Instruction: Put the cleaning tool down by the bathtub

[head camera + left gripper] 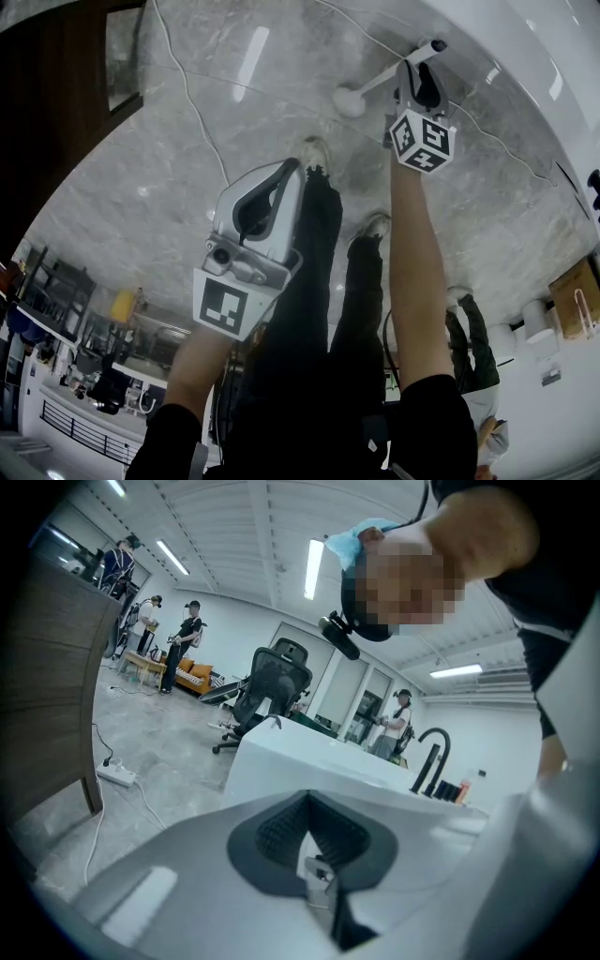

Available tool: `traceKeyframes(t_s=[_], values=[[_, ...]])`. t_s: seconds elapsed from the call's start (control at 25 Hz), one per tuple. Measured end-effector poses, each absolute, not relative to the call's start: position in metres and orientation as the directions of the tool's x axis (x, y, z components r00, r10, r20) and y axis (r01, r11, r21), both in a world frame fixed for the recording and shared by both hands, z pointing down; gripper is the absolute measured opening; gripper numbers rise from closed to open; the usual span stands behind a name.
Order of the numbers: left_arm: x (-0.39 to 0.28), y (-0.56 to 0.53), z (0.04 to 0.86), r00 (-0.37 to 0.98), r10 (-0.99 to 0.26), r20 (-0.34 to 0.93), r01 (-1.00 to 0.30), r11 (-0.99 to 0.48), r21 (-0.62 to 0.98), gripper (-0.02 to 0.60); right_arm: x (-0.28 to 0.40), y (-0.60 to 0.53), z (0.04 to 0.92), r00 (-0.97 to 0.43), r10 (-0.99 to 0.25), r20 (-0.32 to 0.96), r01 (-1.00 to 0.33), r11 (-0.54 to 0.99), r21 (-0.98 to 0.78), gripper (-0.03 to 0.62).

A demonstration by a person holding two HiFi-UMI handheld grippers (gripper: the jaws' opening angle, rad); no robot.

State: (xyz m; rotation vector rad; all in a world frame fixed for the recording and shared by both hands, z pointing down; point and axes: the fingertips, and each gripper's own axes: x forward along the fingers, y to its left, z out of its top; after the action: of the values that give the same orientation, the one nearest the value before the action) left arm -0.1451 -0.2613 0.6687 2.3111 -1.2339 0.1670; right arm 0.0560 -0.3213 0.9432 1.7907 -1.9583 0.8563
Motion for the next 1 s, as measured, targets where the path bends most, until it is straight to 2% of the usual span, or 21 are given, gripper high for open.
traceKeyframes(t_s=[0.48, 0.68, 0.84, 1.0], values=[[-0.129, -0.226, 0.608, 0.558, -0.776, 0.294, -0.815, -0.447, 0.368, 0.006, 0.067, -0.285, 0.886, -0.142, -0.772, 0.619, -0.979, 0.016, -0.205, 0.163], [-0.113, -0.206, 0.558, 0.544, -0.805, 0.237, -0.815, -0.440, 0.377, 0.006, 0.071, -0.245, 0.849, -0.147, -0.752, 0.642, -0.974, -0.003, -0.226, 0.152], [-0.099, -0.189, 0.519, 0.542, -0.808, 0.232, -0.821, -0.450, 0.352, 0.006, 0.071, -0.221, 0.809, -0.164, -0.738, 0.655, -0.968, -0.008, -0.251, 0.085], [-0.085, -0.174, 0.478, 0.535, -0.819, 0.205, -0.824, -0.454, 0.338, 0.006, 0.071, -0.201, 0.761, -0.183, -0.739, 0.648, -0.961, -0.005, -0.276, 0.057]])
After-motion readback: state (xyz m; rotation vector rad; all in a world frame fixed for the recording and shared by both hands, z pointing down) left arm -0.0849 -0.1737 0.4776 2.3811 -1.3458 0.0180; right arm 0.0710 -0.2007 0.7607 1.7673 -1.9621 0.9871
